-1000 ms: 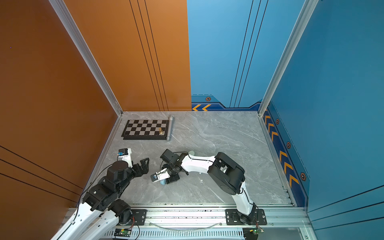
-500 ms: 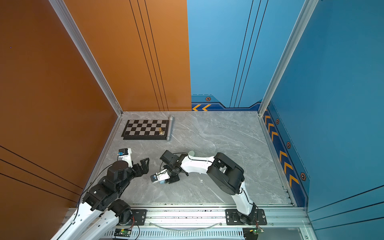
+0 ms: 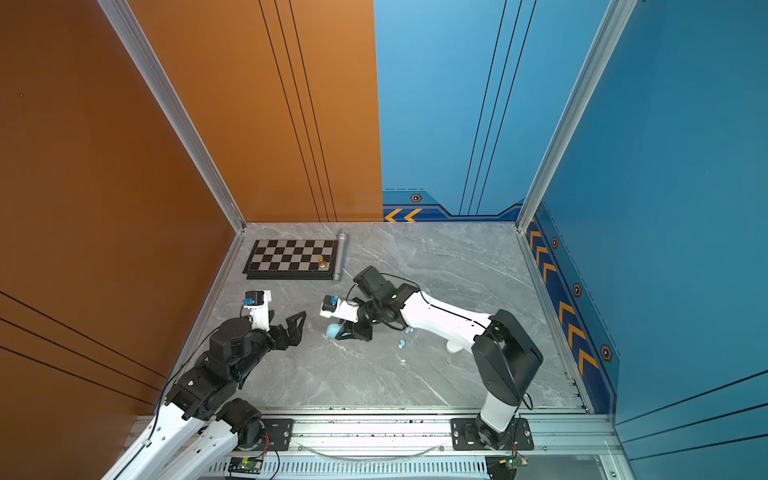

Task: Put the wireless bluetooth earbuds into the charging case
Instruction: 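Lift the blue case toward the left gripper while the left gripper grasps it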

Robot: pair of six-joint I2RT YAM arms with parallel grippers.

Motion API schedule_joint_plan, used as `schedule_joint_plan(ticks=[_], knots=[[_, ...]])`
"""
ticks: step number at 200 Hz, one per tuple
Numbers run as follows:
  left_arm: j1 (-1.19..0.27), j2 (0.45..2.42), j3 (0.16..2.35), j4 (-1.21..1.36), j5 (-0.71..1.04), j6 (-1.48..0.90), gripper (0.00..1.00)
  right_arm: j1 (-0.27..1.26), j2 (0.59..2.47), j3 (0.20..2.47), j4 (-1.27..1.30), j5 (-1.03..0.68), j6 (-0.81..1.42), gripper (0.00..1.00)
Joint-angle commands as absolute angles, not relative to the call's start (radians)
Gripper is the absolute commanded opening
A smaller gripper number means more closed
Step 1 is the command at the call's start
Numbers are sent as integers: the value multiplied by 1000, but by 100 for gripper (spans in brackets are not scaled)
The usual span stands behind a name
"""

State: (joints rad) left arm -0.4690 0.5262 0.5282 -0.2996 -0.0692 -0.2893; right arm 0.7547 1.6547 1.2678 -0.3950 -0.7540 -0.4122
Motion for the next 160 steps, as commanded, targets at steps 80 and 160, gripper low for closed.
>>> schedule_joint_plan(ticks=[80, 160], knots=[[-477, 941, 784, -45, 838, -86, 96, 522, 1439, 1196, -575, -1197, -150, 22], [-539, 1039, 834, -7, 950, -201, 75, 544, 1423, 1230, -599, -1158, -225, 21]])
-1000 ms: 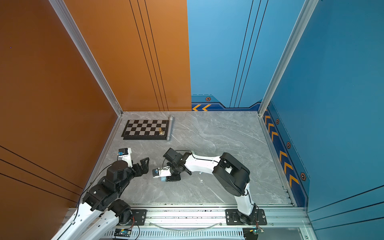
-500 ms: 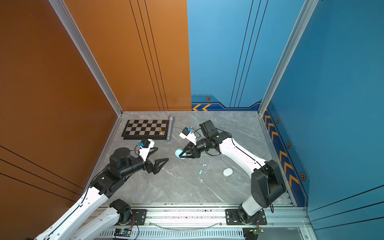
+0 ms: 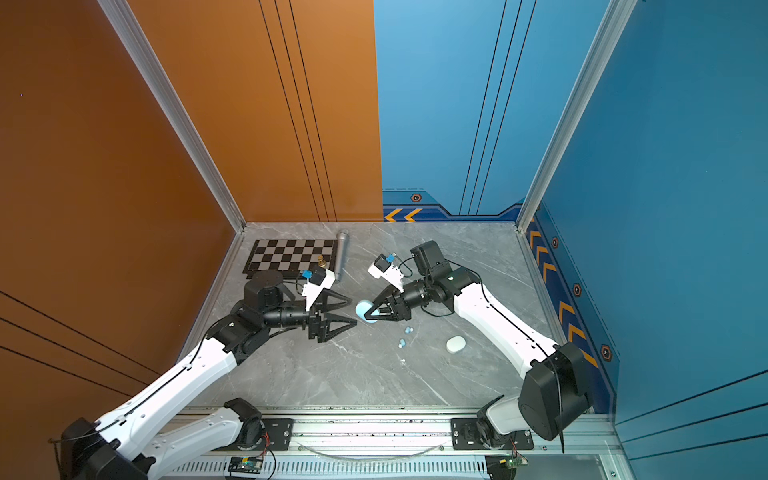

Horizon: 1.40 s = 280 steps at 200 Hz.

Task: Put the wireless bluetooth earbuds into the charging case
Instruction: 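Lift the blue case toward the left gripper while the left gripper grasps it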

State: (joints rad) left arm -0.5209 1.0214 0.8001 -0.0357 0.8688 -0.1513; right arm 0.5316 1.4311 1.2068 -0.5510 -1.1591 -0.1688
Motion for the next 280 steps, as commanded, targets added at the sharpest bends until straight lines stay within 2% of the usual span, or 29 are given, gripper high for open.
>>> schedule_joint_plan(ticks=[1, 60, 105, 129, 162, 172, 194, 216, 238, 264, 280], knots=[[-539, 1039, 834, -7, 951, -203, 75, 544, 1423, 1232, -600, -1157, -227, 21], [-557, 1066, 850, -4, 970, -215, 48, 554, 1410, 1245, -629, -1146, -262, 20], [-563, 1080, 853, -4, 958, -203, 44, 560, 1407, 1260, -627, -1136, -267, 19], [-565, 1085, 857, -4, 957, -198, 38, 564, 1408, 1271, -627, -1117, -262, 18], [-568, 1091, 861, -3, 948, -193, 24, 569, 1414, 1278, -627, -1092, -261, 19], [-569, 1091, 864, -4, 946, -188, 16, 570, 1414, 1280, -627, -1075, -257, 20], [-569, 1088, 869, -4, 935, -184, 0, 574, 1405, 1281, -626, -1018, -255, 28], [-566, 1074, 869, -6, 867, -198, 0, 575, 1370, 1274, -625, -902, -269, 53], [-542, 1063, 889, -50, 753, -248, 0, 577, 1311, 1245, -611, -783, -320, 66], [-514, 1063, 903, -69, 660, -368, 0, 582, 1217, 1173, -540, -680, -371, 76], [-497, 1064, 895, -65, 625, -474, 0, 590, 1162, 1129, -486, -635, -415, 78]])
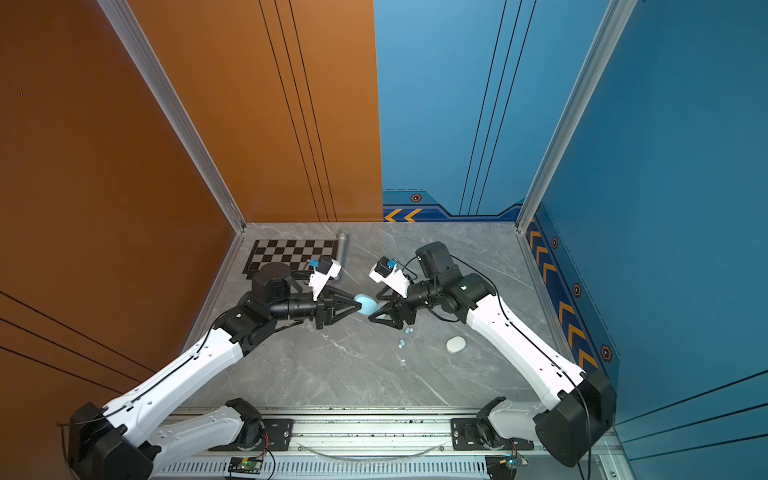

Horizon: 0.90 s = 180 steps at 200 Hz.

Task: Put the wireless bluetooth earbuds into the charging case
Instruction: 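Lift the blue case toward the left gripper while the left gripper grasps it, then close the right gripper on the lid of the case held by left gripper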

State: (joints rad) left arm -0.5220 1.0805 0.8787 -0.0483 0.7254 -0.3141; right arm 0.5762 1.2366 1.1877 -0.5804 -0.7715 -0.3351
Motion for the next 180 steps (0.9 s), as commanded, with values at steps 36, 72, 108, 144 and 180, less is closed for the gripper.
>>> schedule_joint_plan(ticks=[36, 72, 108, 144, 180], knots=[[-462, 1098, 931, -131, 673, -655, 0, 648, 1028, 960, -224, -479, -511, 80], [-449, 1135, 976, -218, 764, -752, 0, 695, 1037, 912, -69, -391, -494, 82], [-441, 1120, 987, -271, 763, -738, 0, 695, 1117, 967, -40, -442, -432, 81], [-432, 1121, 1002, -274, 766, -738, 0, 733, 1174, 999, -50, -491, -420, 76], [-428, 1125, 1015, -276, 773, -730, 0, 746, 1211, 1007, -48, -488, -420, 72]])
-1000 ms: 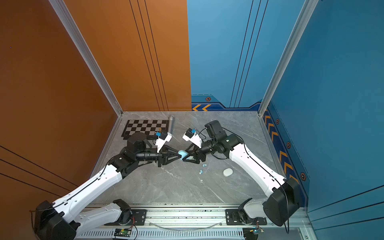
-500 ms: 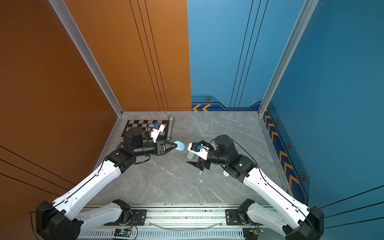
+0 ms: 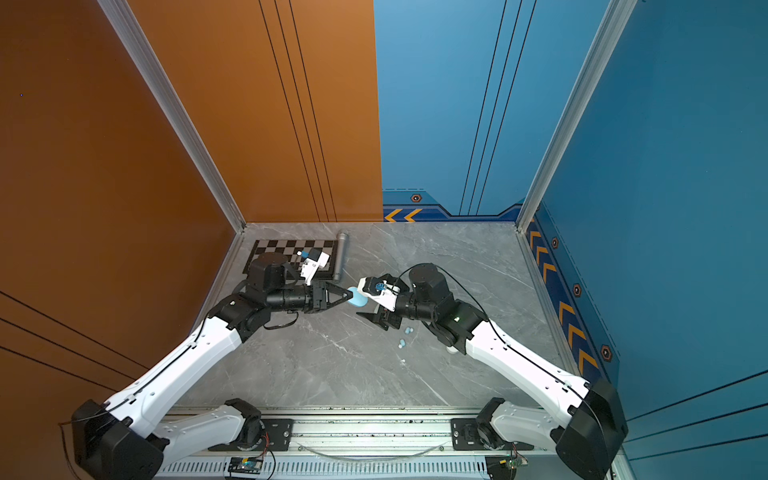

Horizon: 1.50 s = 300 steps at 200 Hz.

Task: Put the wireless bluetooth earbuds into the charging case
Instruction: 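Close the right gripper on the lid of the case held by left gripper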

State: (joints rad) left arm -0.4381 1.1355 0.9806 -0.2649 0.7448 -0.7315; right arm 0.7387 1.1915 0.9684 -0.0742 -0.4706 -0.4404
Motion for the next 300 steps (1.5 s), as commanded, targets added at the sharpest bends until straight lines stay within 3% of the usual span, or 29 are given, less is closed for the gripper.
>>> schedule_joint_plan(ticks=[1, 72, 123, 167, 217, 252, 280, 300], knots=[[-429, 1125, 1015, -276, 773, -730, 0, 746, 1211, 1007, -47, -488, -419, 72], [-427, 1126, 1015, -278, 794, -725, 0, 752, 1273, 1032, -25, -470, -402, 59], [-422, 1132, 1014, -288, 799, -712, 0, 755, 1281, 1047, -16, -466, -402, 57], [-415, 1135, 1023, -288, 808, -711, 0, 761, 1298, 1064, -50, -469, -414, 39], [-410, 1135, 1023, -287, 811, -724, 0, 772, 1296, 1070, -73, -455, -429, 31], [-397, 1105, 1003, -253, 792, -709, 45, 752, 1281, 1092, -124, -479, -399, 23], [-397, 1001, 918, -113, 729, -643, 69, 711, 1262, 1125, -212, -594, -345, 23], [-396, 886, 800, 34, 680, -556, 76, 669, 1250, 1134, -262, -694, -296, 23]])
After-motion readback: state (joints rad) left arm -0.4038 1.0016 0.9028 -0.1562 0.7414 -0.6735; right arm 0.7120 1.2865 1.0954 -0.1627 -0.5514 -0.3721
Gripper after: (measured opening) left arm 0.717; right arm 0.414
